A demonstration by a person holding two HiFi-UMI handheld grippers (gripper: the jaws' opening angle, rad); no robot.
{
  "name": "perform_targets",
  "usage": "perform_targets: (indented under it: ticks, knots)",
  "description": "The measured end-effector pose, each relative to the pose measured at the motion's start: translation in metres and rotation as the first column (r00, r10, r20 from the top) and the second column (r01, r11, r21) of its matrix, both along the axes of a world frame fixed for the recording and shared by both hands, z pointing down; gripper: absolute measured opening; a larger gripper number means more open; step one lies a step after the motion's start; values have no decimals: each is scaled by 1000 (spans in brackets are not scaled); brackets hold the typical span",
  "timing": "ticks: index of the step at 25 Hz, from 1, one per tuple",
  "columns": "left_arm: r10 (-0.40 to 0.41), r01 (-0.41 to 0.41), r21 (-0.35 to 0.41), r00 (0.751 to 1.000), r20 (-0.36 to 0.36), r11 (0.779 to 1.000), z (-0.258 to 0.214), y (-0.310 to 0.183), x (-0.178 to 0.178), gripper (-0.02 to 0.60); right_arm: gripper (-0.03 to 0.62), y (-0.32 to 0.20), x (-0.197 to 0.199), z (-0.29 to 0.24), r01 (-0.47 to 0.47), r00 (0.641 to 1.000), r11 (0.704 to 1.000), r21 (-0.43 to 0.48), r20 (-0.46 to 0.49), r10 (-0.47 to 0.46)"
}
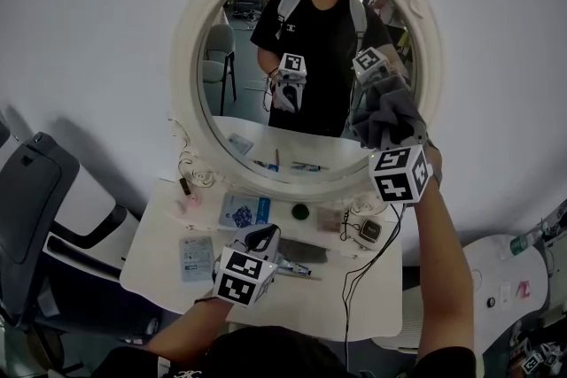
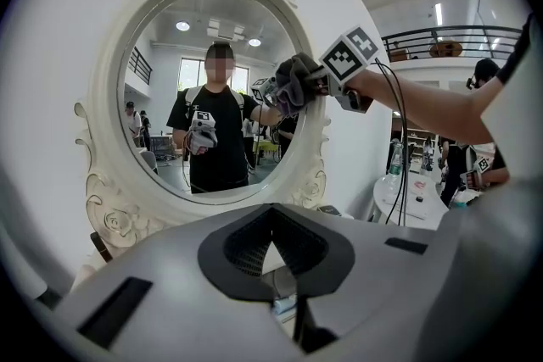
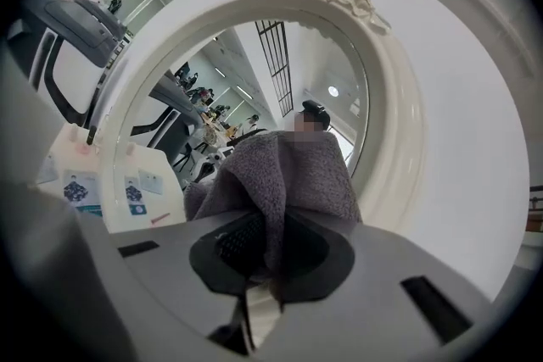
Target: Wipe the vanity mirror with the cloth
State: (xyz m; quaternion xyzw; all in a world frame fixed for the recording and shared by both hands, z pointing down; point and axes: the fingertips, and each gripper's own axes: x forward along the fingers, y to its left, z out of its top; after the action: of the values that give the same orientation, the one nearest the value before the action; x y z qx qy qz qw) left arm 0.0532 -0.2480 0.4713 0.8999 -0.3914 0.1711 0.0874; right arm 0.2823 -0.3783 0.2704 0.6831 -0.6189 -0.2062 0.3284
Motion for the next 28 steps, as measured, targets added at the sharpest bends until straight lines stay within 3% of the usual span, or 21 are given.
perform_targets:
  ticks: [7, 11, 21, 28]
  knots:
    - [-10, 10, -4, 1000, -2, 1000, 1, 3, -4, 6, 40, -1, 1, 76, -11, 1000, 990, -142, 21, 14]
    - [-31, 31, -13, 1000, 1, 999, 4, 3, -13, 6, 40, -3, -2, 109, -15, 1000, 985, -173, 16, 18]
    - [-105, 105, -23, 994, 3, 994, 8, 7, -45, 6, 40, -11, -37, 202, 24, 999, 944, -330, 46, -10]
    - [-128, 128, -10, 992, -1, 992, 4, 12, -56, 6, 40, -14, -53, 222, 56, 995, 930, -364, 94, -23]
